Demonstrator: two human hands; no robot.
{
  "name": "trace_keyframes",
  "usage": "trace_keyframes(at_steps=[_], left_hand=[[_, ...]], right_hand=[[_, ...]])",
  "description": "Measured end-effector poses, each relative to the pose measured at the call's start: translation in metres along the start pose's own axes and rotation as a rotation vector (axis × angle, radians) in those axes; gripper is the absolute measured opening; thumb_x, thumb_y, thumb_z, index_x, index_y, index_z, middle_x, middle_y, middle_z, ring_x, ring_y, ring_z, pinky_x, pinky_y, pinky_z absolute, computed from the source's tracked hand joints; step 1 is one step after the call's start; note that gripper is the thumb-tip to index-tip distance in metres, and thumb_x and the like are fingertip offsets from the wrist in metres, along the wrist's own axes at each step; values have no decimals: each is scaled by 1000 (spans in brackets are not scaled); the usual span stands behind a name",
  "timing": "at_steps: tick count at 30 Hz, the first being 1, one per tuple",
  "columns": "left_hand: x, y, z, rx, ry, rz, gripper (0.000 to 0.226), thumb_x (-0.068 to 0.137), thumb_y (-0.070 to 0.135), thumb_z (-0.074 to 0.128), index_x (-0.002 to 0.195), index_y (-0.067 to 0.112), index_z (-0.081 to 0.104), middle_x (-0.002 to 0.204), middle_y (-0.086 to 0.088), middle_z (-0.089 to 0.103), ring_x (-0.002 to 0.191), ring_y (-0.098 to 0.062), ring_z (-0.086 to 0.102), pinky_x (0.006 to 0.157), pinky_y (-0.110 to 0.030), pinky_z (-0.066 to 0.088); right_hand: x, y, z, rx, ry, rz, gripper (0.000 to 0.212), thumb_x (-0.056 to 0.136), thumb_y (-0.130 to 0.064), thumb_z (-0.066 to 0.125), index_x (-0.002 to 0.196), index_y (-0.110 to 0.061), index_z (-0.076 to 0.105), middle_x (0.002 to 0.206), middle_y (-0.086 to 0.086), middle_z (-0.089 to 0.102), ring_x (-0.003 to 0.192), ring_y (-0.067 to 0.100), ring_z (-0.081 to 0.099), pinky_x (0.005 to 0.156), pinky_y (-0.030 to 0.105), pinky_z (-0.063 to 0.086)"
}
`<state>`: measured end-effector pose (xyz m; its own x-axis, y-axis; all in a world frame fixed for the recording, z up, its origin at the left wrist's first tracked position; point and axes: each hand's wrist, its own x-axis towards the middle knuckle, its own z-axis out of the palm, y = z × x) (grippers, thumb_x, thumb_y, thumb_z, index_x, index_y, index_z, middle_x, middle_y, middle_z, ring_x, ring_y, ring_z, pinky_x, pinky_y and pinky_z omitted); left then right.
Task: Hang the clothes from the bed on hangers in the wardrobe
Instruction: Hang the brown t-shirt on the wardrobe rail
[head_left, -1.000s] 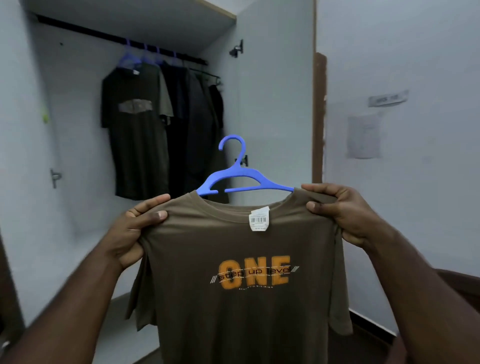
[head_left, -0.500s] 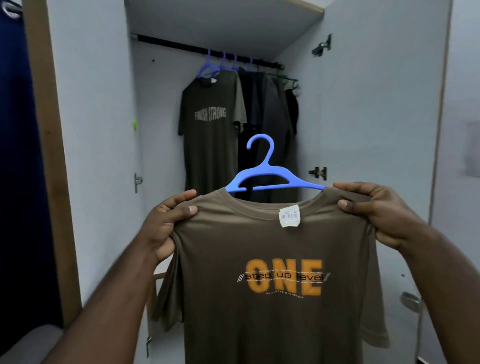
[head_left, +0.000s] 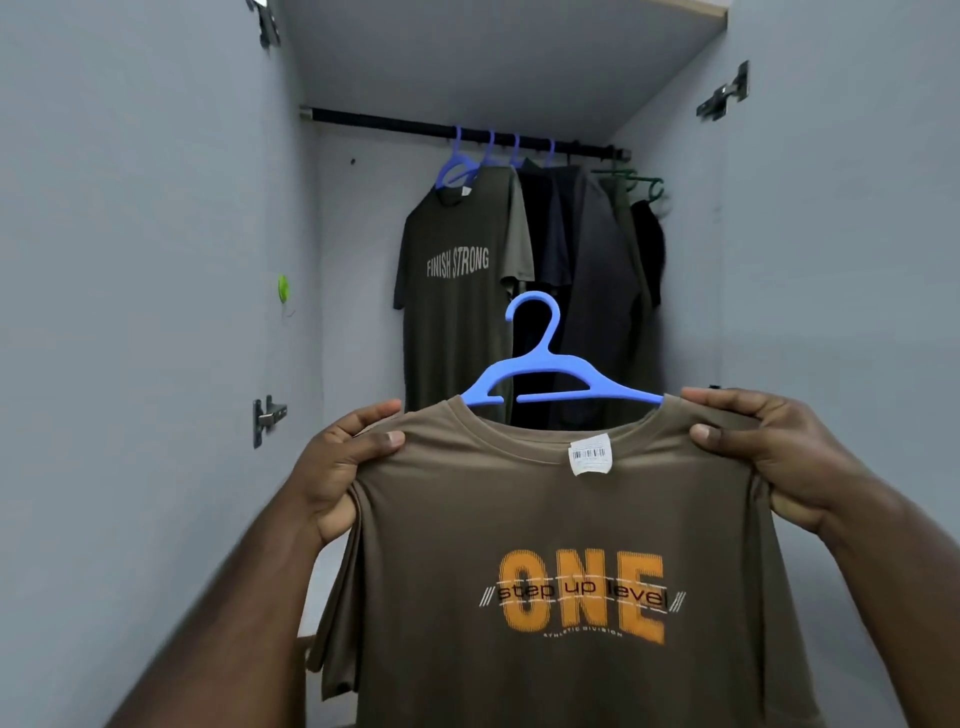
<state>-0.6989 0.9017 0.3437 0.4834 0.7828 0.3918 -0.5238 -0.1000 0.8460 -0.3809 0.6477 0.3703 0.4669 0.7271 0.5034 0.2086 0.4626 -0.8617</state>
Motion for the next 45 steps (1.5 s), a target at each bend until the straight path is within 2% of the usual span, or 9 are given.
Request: trace_keyframes(at_steps=[7, 11, 15, 18, 22, 26, 31, 41, 45], left_hand=[[80, 0, 16, 423, 115, 167, 41, 80, 21, 82, 120, 23, 71, 117, 2, 71, 110, -16, 65, 86, -26, 51], [113, -6, 22, 683, 349, 443, 45, 86, 25, 77, 130, 25, 63, 129, 7, 61, 118, -11, 54, 98, -28, 43], [146, -8, 38, 632, 366, 687, 30, 95, 17, 65, 125, 20, 66, 120, 6, 67, 109, -11, 62, 94, -22, 47], [174, -4, 47, 166, 134, 494, 18, 101, 19, 57, 115, 18, 68, 112, -5, 74, 105, -23, 71, 92, -35, 55], [213, 8, 46, -138, -115, 198, 43, 103, 44, 45, 127, 12, 62, 121, -10, 72, 112, -27, 69, 96, -40, 53], [256, 14, 43, -114, -134, 176, 53, 100, 54, 42, 130, 14, 61, 124, -9, 70, 112, -26, 69, 97, -41, 52], [305, 19, 45, 39, -97, 293, 53, 101, 54, 39, 134, 18, 58, 133, -5, 65, 119, -21, 64, 104, -40, 49], [393, 34, 54, 111, -25, 463, 53, 101, 55, 40, 136, 18, 56, 140, -5, 59, 124, -18, 60, 110, -40, 44], [422, 36, 54, 125, -12, 506, 49, 98, 56, 45, 128, 21, 61, 139, -4, 60, 124, -17, 60, 109, -39, 45]], right_hand=[[59, 4, -11, 25, 41, -57, 83, 28, -27, 101, 106, -10, 77, 103, 19, 75, 89, 25, 74, 70, 28, 60], [95, 1, 3, 44, 77, -93, 41, 71, 2, 78, 110, -11, 73, 104, 18, 75, 86, 21, 74, 70, 26, 60], [143, 2, 27, 24, 119, -154, 37, 80, 7, 72, 112, -12, 73, 102, 15, 75, 91, 23, 74, 74, 28, 61], [183, 2, 48, 37, 145, -205, 36, 79, 7, 74, 110, -13, 74, 100, 15, 76, 91, 24, 74, 74, 29, 61], [232, 4, 73, 50, 163, -260, 36, 79, 7, 75, 110, -12, 74, 101, 15, 75, 90, 25, 74, 78, 33, 61], [279, 7, 97, 54, 164, -291, 37, 79, 8, 75, 111, -10, 74, 99, 13, 76, 91, 24, 74, 83, 37, 61], [333, 8, 117, 50, 134, -365, 36, 81, 7, 74, 113, -10, 73, 97, 11, 75, 88, 21, 74, 75, 31, 62], [434, 3, 131, 53, 31, -476, 38, 83, 6, 74, 116, -10, 71, 102, 8, 73, 94, 19, 71, 77, 29, 62], [465, 7, 134, 85, 5, -506, 49, 82, 8, 73, 126, -12, 67, 114, 6, 70, 102, 17, 69, 79, 27, 61]])
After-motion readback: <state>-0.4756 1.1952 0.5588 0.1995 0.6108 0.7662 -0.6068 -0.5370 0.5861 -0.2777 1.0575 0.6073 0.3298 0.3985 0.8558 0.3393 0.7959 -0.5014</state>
